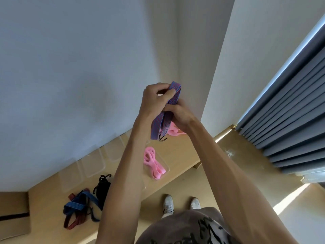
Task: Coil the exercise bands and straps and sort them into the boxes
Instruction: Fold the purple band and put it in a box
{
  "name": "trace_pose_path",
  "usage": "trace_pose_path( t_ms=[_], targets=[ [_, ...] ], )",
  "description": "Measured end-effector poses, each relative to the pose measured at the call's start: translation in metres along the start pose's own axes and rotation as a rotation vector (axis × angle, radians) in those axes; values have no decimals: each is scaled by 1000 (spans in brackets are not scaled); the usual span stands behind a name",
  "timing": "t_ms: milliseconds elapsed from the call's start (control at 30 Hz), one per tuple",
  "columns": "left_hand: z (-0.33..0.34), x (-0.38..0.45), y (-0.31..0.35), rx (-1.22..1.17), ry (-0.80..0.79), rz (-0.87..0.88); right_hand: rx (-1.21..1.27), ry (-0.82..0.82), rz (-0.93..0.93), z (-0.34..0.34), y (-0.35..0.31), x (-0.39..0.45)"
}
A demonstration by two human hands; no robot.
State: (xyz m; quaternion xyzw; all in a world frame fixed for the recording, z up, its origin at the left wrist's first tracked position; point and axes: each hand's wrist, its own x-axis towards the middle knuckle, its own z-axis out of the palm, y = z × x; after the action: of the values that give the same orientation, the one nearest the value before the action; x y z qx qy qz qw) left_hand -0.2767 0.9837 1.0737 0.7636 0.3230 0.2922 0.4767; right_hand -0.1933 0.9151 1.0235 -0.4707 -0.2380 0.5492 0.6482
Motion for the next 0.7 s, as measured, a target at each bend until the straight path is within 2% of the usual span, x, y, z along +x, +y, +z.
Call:
trace_pose_path(
  t_ms=[67, 100, 133, 167, 200, 233, 267, 333, 367, 433, 500, 533, 567, 633, 700],
  targets=[
    [-3, -6, -13, 195, 202, 5, -81, 76, 49, 5, 2, 2],
    [-6, -13, -21, 247, 329, -57, -88, 116, 72, 7, 3, 1],
    [-10, -19, -33, 266, 421, -178, -59, 162, 86, 7, 4, 1],
    [-13, -26, -48, 316, 432, -338, -16, 208, 92, 6, 6, 1],
    [-12, -35, -66, 406, 326, -518, 26, 246, 94, 4, 7, 0],
    [-9, -45, -84, 452, 144, -697, 57, 277, 94, 3, 9, 0],
    [-4, -56, -98, 357, -30, -891, 72, 297, 100, 2, 11, 0],
    [10, -77, -111, -221, -248, -1238, 87, 304, 141, 4, 17, -1],
    [18, -81, -118, -520, -297, -1293, 109, 304, 170, 8, 20, -2],
    [32, -84, -126, -988, -204, -1289, 170, 309, 226, 12, 27, -6],
    [39, -80, -131, -1288, 48, -1265, 183, 334, 262, 9, 33, -10],
    [39, -76, -134, -1324, 161, -1234, 159, 363, 279, 5, 37, -11],
    [37, -72, -135, -1321, 227, -1168, 120, 398, 294, 1, 41, -12],
    [31, -67, -137, -1049, 267, -1080, 28, 479, 307, -6, 47, -14],
    [24, -66, -133, -740, 222, -977, -96, 577, 269, -9, 54, -13]
  ],
)
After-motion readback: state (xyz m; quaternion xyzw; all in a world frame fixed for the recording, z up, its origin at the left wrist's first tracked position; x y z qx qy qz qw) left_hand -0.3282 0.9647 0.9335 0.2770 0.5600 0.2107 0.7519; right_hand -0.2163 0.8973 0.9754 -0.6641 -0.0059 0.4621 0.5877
